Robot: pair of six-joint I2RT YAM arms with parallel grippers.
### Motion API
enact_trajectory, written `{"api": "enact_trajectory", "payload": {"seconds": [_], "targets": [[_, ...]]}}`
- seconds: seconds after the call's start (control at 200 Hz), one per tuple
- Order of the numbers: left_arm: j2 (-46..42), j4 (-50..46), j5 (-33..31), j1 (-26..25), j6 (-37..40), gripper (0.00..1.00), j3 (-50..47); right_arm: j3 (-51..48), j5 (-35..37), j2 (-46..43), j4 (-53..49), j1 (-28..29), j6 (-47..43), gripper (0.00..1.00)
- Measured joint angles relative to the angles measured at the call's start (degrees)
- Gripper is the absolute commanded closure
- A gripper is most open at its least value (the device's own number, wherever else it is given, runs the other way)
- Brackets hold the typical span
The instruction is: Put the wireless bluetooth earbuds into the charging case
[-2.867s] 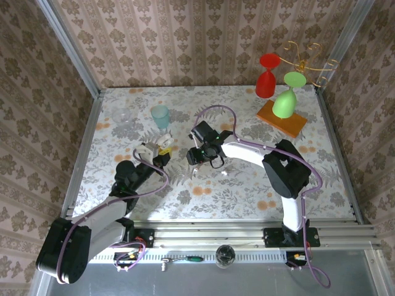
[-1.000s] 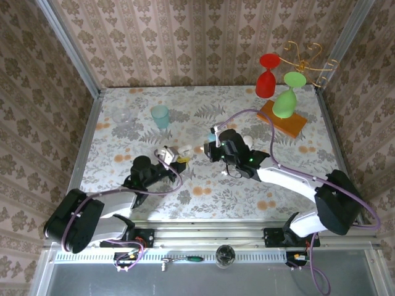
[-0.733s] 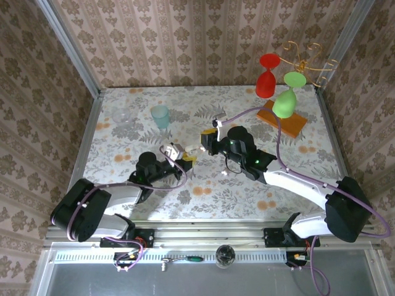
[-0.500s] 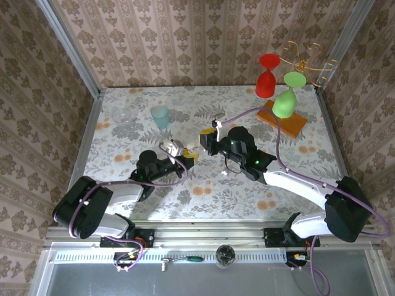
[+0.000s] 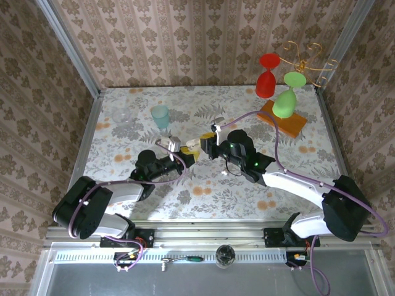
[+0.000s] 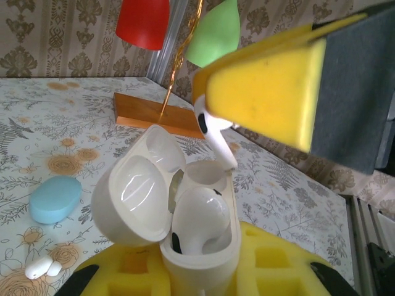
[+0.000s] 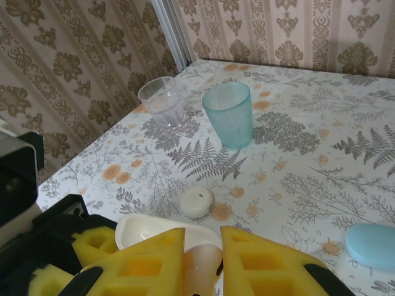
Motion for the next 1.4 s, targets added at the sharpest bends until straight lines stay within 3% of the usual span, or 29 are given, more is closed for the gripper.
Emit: {"api": "enact_trajectory", "payload": {"seconds": [0.605, 0.765, 1.14, 1.22, 1.4], "targets": [[-2.58, -0.26, -0.70, 0.02, -2.12, 1.00, 0.11, -0.28, -0.44, -0.02, 0.61, 0.00, -1.31, 0.78], [-2.89, -0.94, -2.21, 0.04, -1.75, 1.00, 0.11, -0.28, -2.03, -0.22, -0.17, -0.17, -1.75, 0.69], [-1.90, -0.22, -2.51, 0.85, 3.41, 1.00, 0.22, -0.28, -4.61, -5.11, -3.19, -0.37, 0.87, 0.38], [-1.90, -0.15, -1.95, 1.31, 4.94, 1.00, 0.20, -0.28, -4.70, -6.80, -3.19, -1.07, 2.14, 0.38], [-1.90, 1.05, 1.88, 1.64, 9.92, 1.00, -0.33, -0.28, -5.18, -8.31, -5.44, -5.95, 7.48, 0.54]]}}
